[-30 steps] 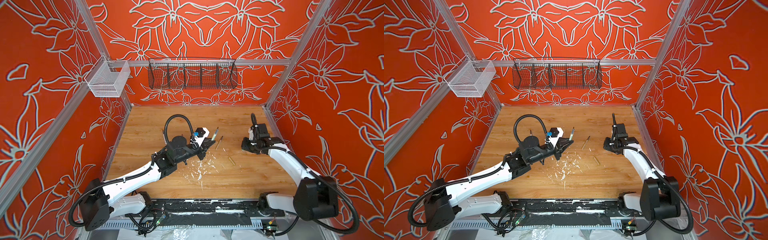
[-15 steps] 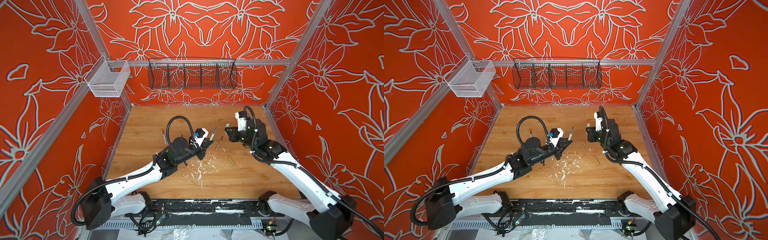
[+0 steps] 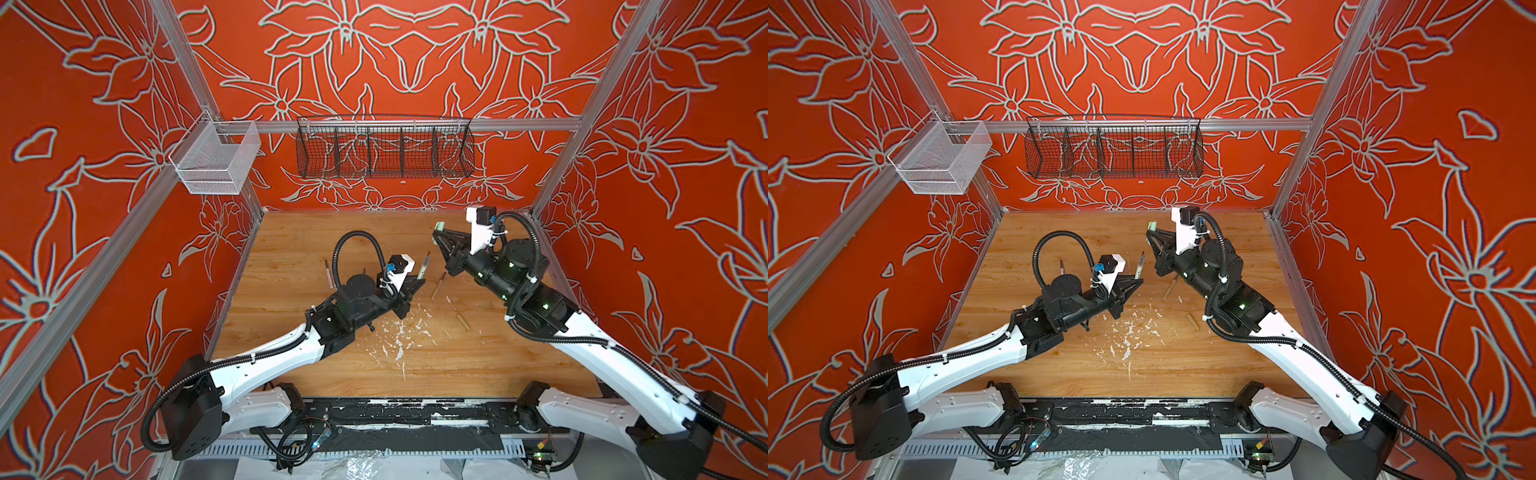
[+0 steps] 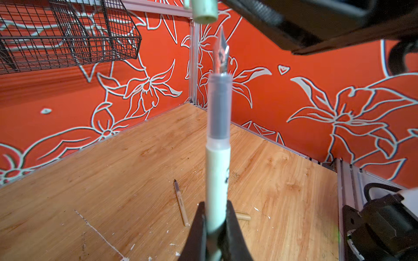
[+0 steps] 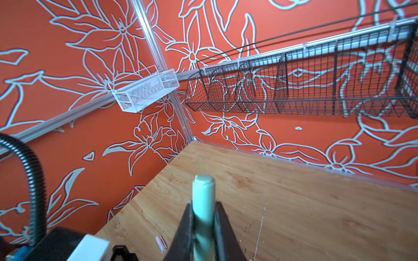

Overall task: Insert the pens into the pen caps
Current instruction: 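Lift the cap and swing the right gripper toward the pen in the left gripper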

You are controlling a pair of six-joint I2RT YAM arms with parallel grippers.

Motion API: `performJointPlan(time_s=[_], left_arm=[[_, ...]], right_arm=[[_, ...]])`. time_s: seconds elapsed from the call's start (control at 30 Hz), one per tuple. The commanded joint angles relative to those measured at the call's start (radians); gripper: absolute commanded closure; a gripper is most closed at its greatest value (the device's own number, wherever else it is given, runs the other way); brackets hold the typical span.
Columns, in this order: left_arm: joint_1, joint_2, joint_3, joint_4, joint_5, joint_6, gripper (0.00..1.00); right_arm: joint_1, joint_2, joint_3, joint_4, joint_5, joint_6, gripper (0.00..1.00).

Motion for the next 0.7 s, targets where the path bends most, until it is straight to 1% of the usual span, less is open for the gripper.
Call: performJointPlan(time_s=[0.0,0.17,0.37,0.67], left_arm=[[-0.006,0.015,0.04,-0.019,0.039,-0.039,1.0],[-0.002,0.039,0.074,-0.064,0.127,-0.076,1.0],[0.013,0.061,0.09,-0.068,0.196,-0.122,1.0],[0.036,0.069,0.098,-0.063,0.227,-0.16,1.0]], right_arm=[[0.032,-0.003,0.035,0.069,0.06,-0.087,0.88],[0.043,0.001,0.041,0.073,0.075,-0.103,0.88],[0.045,-0.014,0.05,0.043,0.101,-0.121,0.88],[0.045,-0.059,0.025,0.004,0.087,-0.07,0.88]])
